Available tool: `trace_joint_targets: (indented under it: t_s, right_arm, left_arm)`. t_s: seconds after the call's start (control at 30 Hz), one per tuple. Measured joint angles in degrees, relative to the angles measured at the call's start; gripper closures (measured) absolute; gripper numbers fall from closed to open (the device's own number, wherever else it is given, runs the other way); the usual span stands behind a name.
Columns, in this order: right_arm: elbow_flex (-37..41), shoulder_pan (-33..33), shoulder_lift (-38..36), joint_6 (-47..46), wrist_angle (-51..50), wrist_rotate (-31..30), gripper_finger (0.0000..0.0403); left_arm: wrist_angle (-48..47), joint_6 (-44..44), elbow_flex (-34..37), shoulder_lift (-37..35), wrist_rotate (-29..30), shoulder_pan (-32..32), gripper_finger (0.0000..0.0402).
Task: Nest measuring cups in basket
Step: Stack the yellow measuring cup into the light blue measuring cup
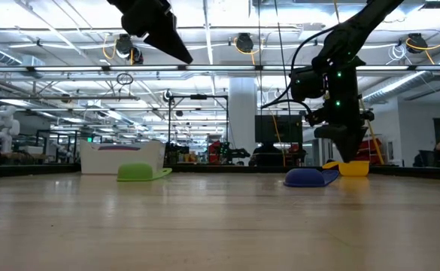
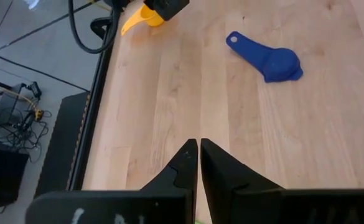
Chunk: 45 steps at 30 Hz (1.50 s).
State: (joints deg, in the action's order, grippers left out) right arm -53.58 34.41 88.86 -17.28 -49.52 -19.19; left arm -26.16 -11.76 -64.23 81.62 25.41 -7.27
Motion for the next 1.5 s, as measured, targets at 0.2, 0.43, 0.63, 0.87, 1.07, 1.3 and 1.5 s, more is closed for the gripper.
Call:
trace_joint_targets:
  t_s: [0.2,0.43,0.63,0.87,1.07,1.3,1.5]
  right_arm:
    - [0.02,0.0,0.0,-0.17,0.0,-0.1,0.0279]
    - [3.77,0.0,0.0,-0.07,3.71,-0.01,0.0359]
    - [5.55,-0.02,0.0,0.11,3.85,-0.19,0.0397]
    - [5.6,-1.93,-0.81,-0.93,4.9,0.17,0.04]
    - [5.64,-7.29,-5.81,-5.23,11.01,2.27,0.0401]
    - [5.64,-15.85,-15.03,-10.35,25.74,5.86,0.0401]
    - [5.64,-24.45,-17.29,-10.6,45.14,1.03,0.0401]
  left_arm:
    - [0.61,-0.54,0.0,0.0,0.0,-0.1,0.0378]
    - [0.84,-0.55,0.0,0.0,0.0,-0.1,0.0378]
    - [0.99,-0.59,0.0,0.0,0.01,-0.1,0.0378]
    - [2.85,-1.99,0.0,0.0,0.06,-0.1,0.0378]
    - [3.85,-3.01,0.0,0.0,0.17,-0.1,0.0378]
    - [7.57,-4.62,0.0,0.0,0.35,-0.1,0.0378]
    - [13.32,-6.21,0.0,0.0,6.85,-0.37,0.0378]
